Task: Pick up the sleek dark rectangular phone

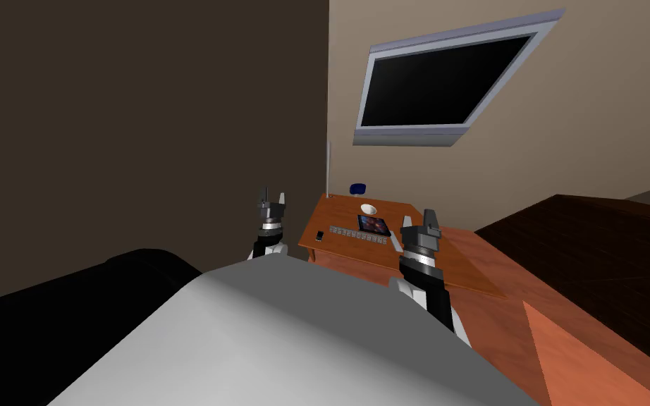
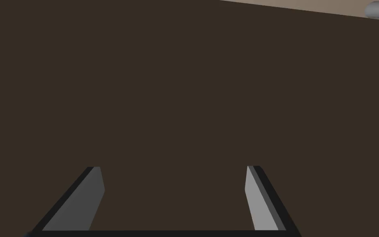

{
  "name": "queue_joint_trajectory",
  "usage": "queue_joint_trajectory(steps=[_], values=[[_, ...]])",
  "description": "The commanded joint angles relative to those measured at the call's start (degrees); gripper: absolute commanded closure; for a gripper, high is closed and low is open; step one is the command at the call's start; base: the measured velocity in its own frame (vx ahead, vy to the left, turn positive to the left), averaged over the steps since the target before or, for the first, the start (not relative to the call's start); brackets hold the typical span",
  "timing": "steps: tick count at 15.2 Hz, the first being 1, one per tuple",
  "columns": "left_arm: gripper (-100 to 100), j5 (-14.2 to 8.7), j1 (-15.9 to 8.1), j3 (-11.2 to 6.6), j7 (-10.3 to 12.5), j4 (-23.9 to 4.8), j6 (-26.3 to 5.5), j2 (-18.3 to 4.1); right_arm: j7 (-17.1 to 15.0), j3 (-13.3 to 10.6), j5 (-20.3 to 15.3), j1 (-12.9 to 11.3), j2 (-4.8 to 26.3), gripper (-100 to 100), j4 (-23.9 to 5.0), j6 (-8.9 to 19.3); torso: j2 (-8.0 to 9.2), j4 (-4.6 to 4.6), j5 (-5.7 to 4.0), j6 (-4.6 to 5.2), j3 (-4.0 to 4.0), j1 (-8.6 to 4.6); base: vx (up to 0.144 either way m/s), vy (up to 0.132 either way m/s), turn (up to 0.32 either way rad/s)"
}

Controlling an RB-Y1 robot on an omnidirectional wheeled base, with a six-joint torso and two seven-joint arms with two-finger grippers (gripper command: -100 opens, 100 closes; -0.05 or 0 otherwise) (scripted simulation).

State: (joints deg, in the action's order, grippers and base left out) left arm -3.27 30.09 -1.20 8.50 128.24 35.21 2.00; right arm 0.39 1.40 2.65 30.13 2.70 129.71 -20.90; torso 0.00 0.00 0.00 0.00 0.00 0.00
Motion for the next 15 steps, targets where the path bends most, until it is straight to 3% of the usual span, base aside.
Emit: queue_joint_trajectory(steps=[1,2,6,7,9,10,12,15], values=[[-100,-0.2,-0.4,-0.06,-0.4,-0.4,-0.5,-2.5,0.0,0.0,0.0,0.0,0.0,0,0.0,0.0,0.0,0.0,0.0,0.0,0.0,0.0,-0.002,-0.003,-0.027],[-100,-0.2,-0.4,-0.06,-0.4,-0.4,-0.5,-2.5,0.0,0.0,0.0,0.0,0.0,0,0.0,0.0,0.01,0.0,0.0,0.01,0.0,0.01,-0.005,-0.003,-0.034],[-100,-1.2,-1.8,-0.3,-2.1,-2.1,-2.7,-7.8,0.0,0.0,0.0,0.0,0.0,0,0.0,0.0,0.05,0.01,0.0,0.01,0.03,-0.02,-0.013,-0.011,-0.056],[-100,-1.2,-1.8,-0.3,-2.1,-2.1,-2.7,-7.8,0.0,0.0,0.0,0.0,0.0,0,0.0,0.0,0.05,0.01,-0.01,0.02,0.03,-0.02,-0.015,-0.013,-0.049],[-100,-2.2,-3.2,-0.53,-4.0,-4.0,-5.1,-10.9,0.0,0.0,0.0,0.0,0.0,0,0.0,0.0,0.05,0.01,-0.01,0.02,0.03,-0.05,-0.017,-0.027,-0.095],[-100,-2.2,-3.2,-0.53,-4.0,-4.0,-5.1,-10.9,0.0,0.0,0.0,0.0,0.0,0,0.0,0.0,0.07,0.01,-0.02,0.03,0.04,-0.08,-0.024,-0.03,-0.081],[-100,-3.5,-5.0,-0.8,-6.4,-6.5,-8.1,-13.7,0.0,0.0,0.0,0.0,0.0,0,0.0,0.0,0.08,0.02,-0.02,0.03,0.05,-0.11,-0.024,-0.038,-0.137],[-100,-4.2,-6.0,-0.93,-7.9,-8.0,-10.0,-14.9,0.0,0.0,0.0,0.0,0.0,0,0.0,0.0,0.09,0.01,-0.03,0.02,0.05,-0.15,-0.025,-0.042,-0.098]])
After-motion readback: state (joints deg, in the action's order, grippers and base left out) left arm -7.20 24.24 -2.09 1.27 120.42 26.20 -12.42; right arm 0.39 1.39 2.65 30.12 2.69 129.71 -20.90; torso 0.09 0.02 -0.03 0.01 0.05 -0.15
